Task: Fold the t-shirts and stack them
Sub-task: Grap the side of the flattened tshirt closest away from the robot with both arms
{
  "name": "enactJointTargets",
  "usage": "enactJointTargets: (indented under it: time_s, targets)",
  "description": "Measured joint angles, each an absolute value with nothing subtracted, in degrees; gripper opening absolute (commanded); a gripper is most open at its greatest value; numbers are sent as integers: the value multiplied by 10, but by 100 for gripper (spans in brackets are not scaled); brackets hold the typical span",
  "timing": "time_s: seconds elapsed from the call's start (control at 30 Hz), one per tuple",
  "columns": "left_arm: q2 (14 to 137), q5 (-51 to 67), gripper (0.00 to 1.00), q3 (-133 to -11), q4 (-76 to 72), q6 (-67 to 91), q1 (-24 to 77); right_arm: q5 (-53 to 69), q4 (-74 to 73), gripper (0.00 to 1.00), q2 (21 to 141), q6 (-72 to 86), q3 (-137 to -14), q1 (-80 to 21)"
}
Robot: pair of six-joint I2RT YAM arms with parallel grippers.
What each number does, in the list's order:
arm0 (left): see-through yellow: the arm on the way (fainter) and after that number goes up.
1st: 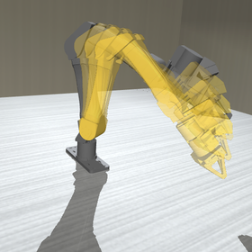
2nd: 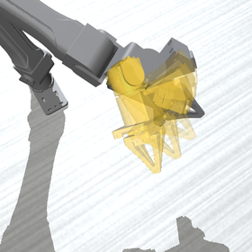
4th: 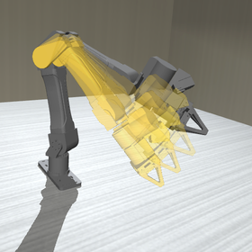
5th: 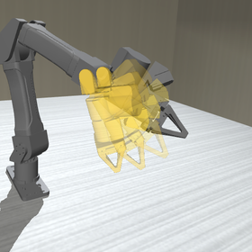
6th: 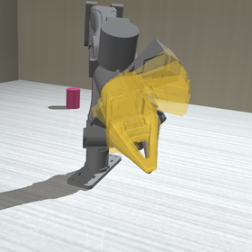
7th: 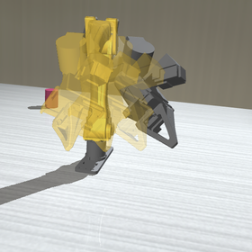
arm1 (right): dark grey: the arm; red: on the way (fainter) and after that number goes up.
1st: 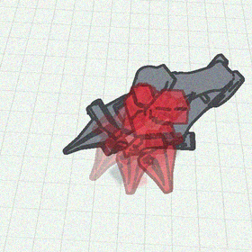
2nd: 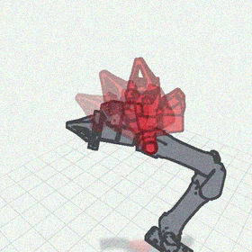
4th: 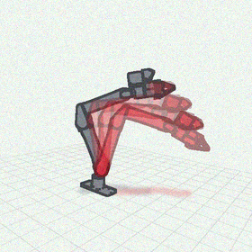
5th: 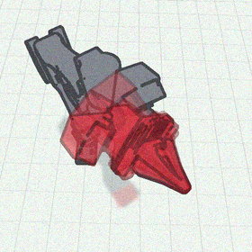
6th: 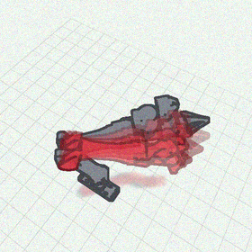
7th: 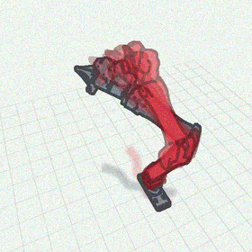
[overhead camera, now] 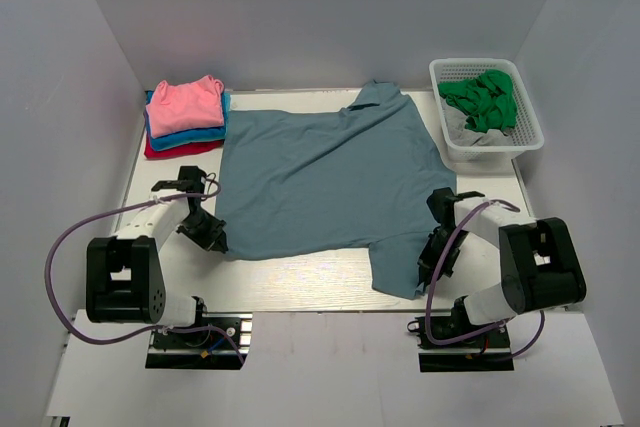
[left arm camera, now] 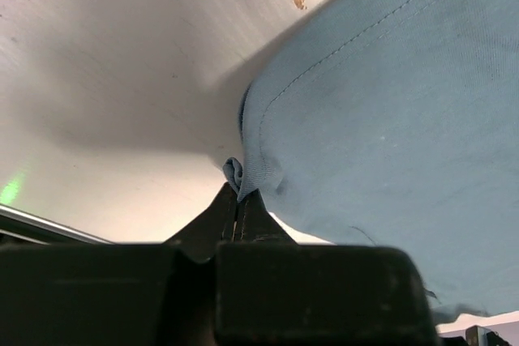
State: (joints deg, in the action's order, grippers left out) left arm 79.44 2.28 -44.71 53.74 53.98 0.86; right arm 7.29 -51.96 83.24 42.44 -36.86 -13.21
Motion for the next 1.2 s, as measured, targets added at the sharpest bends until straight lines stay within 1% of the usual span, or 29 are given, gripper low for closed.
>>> enactJointTargets:
  time_s: [0.13,0.33,0.6,0.67,0.77,0.83,1.07,1.2]
  targets:
    - [796,22,0,-457,553,536,9,69,-535,0,831,419,-378,-132]
    - [815,23,0,-465,572,530,9,74,-613,0,803,401,-434,-133]
    - [818,37,0,-438,584,532,9,91,-681,0,764,409,-438,-133]
    - [819,39,0,-438,587,535,9,94,-695,0,734,422,-438,-132]
    - [818,40,0,-439,595,537,9,113,-705,0,652,448,-428,-132]
    - [816,40,0,-439,598,538,9,122,-715,0,625,462,-417,-132]
    - [816,39,0,-467,600,540,9,115,-724,0,637,480,-420,-132]
    - [825,39,0,-507,601,541,9,62,-719,0,679,461,-512,-133]
